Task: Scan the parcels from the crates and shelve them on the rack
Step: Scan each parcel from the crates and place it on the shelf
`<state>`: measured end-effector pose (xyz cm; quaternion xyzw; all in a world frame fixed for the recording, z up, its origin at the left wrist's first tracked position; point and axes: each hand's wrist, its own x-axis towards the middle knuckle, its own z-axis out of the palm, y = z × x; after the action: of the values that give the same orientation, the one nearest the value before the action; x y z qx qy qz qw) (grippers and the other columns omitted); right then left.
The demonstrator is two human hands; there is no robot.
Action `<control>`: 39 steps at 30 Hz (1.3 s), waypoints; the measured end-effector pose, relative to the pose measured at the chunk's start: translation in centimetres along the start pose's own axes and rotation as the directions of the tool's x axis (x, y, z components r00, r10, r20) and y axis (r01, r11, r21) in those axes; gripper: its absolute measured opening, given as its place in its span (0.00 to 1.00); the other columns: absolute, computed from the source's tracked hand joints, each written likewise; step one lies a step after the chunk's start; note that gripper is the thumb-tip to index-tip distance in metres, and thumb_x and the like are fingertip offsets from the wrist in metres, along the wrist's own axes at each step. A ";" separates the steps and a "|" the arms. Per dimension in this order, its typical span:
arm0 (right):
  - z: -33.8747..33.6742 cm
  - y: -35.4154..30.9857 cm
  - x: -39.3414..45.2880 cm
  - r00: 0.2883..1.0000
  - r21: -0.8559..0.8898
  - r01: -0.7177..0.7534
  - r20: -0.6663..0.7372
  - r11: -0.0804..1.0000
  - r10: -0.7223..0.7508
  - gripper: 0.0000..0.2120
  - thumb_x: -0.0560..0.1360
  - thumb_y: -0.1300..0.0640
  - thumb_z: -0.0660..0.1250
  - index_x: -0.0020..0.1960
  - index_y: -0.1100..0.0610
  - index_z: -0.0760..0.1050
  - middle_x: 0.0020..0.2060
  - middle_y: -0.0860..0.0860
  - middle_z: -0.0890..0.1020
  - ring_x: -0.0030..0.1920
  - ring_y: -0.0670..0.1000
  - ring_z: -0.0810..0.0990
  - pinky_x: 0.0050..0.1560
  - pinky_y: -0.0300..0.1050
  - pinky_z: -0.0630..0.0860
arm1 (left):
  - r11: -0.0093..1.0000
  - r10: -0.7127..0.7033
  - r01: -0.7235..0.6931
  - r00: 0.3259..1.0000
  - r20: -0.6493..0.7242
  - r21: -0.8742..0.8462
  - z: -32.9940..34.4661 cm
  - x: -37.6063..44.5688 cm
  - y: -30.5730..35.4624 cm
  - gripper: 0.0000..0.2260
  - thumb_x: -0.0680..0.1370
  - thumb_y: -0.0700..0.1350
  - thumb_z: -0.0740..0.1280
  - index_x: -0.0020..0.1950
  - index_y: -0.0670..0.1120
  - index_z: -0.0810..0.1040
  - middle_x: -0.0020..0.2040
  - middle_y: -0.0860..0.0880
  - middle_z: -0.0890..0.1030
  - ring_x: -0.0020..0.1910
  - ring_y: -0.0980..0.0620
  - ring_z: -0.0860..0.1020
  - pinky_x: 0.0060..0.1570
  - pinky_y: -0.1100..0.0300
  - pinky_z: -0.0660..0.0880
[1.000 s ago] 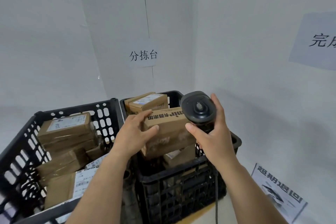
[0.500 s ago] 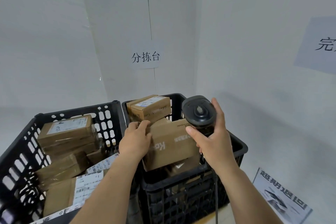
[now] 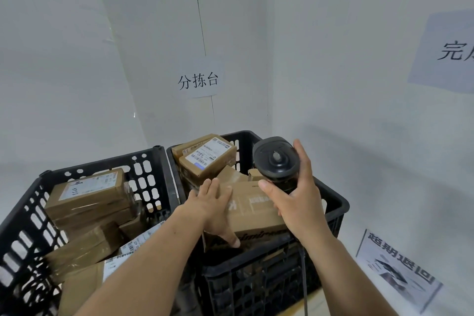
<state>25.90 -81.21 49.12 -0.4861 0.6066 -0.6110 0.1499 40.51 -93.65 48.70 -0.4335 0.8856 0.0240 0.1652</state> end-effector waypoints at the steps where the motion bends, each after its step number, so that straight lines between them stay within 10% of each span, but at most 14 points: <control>1: -0.1 0.0 0.0 1.000 -0.005 0.003 0.000 1.000 -0.003 0.45 0.71 0.51 0.76 0.73 0.27 0.49 0.59 0.28 0.71 0.54 0.50 0.80 0.59 0.59 0.78 | 1.000 0.009 -0.009 1.000 -0.003 -0.001 -0.1 0.2 -0.1 0.57 0.65 0.68 0.72 0.78 0.51 0.36 0.78 0.44 0.34 0.77 0.43 0.34 0.75 0.41 0.42; 6: -1.0 -0.1 0.2 1.000 0.003 0.006 -0.020 1.000 -0.006 0.44 0.72 0.53 0.75 0.72 0.28 0.48 0.49 0.18 0.69 0.54 0.27 0.74 0.58 0.42 0.75 | 0.978 0.076 -0.094 0.992 -0.102 -0.185 -0.6 1.8 -1.4 0.43 0.70 0.64 0.70 0.78 0.55 0.53 0.76 0.46 0.57 0.76 0.43 0.51 0.73 0.42 0.57; 11: -1.4 -0.2 0.2 1.000 0.009 -0.003 -0.011 1.000 0.003 0.45 0.72 0.52 0.75 0.76 0.31 0.48 0.49 0.17 0.69 0.56 0.35 0.77 0.56 0.43 0.79 | 0.882 0.050 -0.163 0.965 -0.257 -0.442 -1.9 1.1 -2.3 0.22 0.78 0.57 0.65 0.71 0.62 0.66 0.62 0.56 0.76 0.62 0.52 0.74 0.63 0.51 0.71; 14: -1.5 -0.3 0.2 1.000 0.022 -0.008 -0.011 1.000 0.008 0.45 0.73 0.55 0.74 0.76 0.34 0.48 0.52 0.24 0.69 0.50 0.19 0.69 0.48 0.24 0.71 | 0.920 -0.049 -0.151 0.871 -0.488 -0.361 -2.3 0.8 -1.7 0.19 0.82 0.53 0.58 0.73 0.61 0.64 0.67 0.52 0.71 0.63 0.52 0.73 0.58 0.55 0.74; 17: -1.5 -0.4 0.2 1.000 0.005 -0.003 -0.011 1.000 0.003 0.45 0.73 0.54 0.75 0.73 0.31 0.48 0.52 0.26 0.71 0.51 0.21 0.71 0.52 0.27 0.75 | 0.963 -0.088 -0.083 0.803 -0.589 -0.258 -2.0 0.8 -1.0 0.18 0.83 0.52 0.54 0.73 0.61 0.63 0.74 0.51 0.61 0.72 0.49 0.62 0.61 0.51 0.73; 25: -1.4 -0.6 -0.2 1.000 -0.001 0.016 -0.009 1.000 -0.016 0.45 0.71 0.51 0.76 0.69 0.24 0.48 0.50 0.21 0.71 0.54 0.29 0.76 0.57 0.32 0.75 | 0.994 -0.022 0.050 0.966 -0.256 0.102 1.2 1.8 -1.2 0.50 0.72 0.64 0.68 0.78 0.53 0.35 0.77 0.40 0.37 0.77 0.40 0.47 0.74 0.47 0.56; 30: -1.6 -0.5 -0.4 1.000 0.008 -0.010 -0.015 1.000 0.010 0.45 0.71 0.50 0.76 0.60 0.14 0.47 0.53 0.18 0.71 0.46 0.45 0.78 0.57 0.58 0.80 | 0.921 0.036 0.079 0.957 -0.287 0.381 2.2 2.7 -1.6 0.46 0.75 0.54 0.66 0.78 0.47 0.34 0.78 0.40 0.37 0.77 0.38 0.36 0.74 0.39 0.42; 36: -2.0 0.1 -0.5 0.999 0.025 -0.002 -0.044 1.000 0.003 0.45 0.71 0.55 0.76 0.71 0.28 0.49 0.53 0.25 0.73 0.54 0.23 0.72 0.51 0.20 0.68 | 0.924 0.158 -0.029 0.937 -0.311 0.381 1.5 3.8 -0.4 0.40 0.71 0.56 0.71 0.73 0.55 0.47 0.72 0.44 0.57 0.69 0.40 0.59 0.64 0.43 0.66; 39: -2.3 0.2 -0.5 0.998 0.014 -0.021 -0.066 1.000 0.022 0.43 0.72 0.53 0.76 0.70 0.27 0.50 0.50 0.20 0.73 0.53 0.30 0.77 0.54 0.31 0.74 | 0.926 0.198 -0.075 0.931 -0.306 0.370 0.3 4.0 -0.7 0.38 0.70 0.64 0.70 0.73 0.56 0.54 0.69 0.47 0.64 0.65 0.43 0.63 0.60 0.47 0.69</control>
<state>24.29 -79.55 49.25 -0.4580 0.6122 -0.6293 0.1395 38.85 -97.07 47.18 -0.3308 0.9189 -0.1981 0.0837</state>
